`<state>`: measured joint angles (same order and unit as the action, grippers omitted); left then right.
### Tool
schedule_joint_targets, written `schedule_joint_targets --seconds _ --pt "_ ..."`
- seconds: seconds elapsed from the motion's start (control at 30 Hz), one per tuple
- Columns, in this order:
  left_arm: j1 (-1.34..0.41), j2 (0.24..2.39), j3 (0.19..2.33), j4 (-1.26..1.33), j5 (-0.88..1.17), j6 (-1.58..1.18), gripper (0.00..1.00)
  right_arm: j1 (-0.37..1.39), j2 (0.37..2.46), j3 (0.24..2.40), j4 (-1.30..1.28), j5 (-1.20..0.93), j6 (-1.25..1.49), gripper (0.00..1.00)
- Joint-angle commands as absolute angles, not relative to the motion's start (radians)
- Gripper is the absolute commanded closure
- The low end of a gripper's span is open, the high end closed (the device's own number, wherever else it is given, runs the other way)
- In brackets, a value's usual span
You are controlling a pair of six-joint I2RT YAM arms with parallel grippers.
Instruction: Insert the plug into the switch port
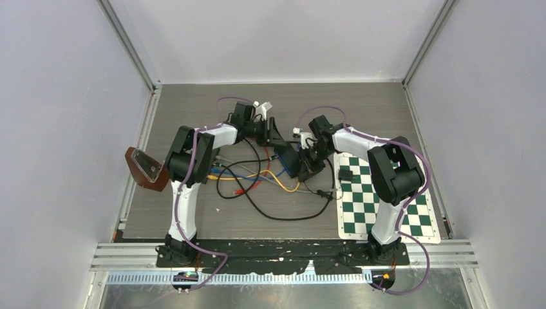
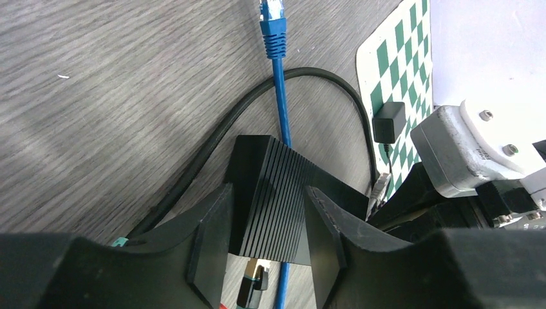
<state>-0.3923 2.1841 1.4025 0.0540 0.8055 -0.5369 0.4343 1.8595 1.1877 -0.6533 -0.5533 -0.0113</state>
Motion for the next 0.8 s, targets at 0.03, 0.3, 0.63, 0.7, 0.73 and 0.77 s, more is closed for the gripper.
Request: schedule_joint_targets --seconds 0.03,0.3,0.63,0.7,0.73,0.77 --pt "-0.417 2.188 1.416 0.07 0.903 -0.522 0.58 0.431 1.836 1.256 -0.596 -0.502 -0.001 0.95" --pt "-0.449 2.179 1.403 0.04 0.979 -0.472 0.59 0.431 1.83 1.313 -0.608 -0.419 -0.003 0.95" --pt "-0.512 2.183 1.416 0.011 1.049 -0.414 0.59 0.44 1.859 1.41 -0.599 -0.371 -0.085 0.95" --pt "-0.523 2.179 1.415 0.011 1.057 -0.421 0.6 0.445 1.862 1.426 -0.596 -0.348 -0.091 0.95" --pt "-0.528 2.177 1.41 0.015 1.06 -0.424 0.6 0.447 1.858 1.428 -0.583 -0.343 -0.092 0.95" --pt "-0.532 2.173 1.402 0.021 1.061 -0.427 0.6 0.448 1.856 1.427 -0.572 -0.331 -0.088 0.95"
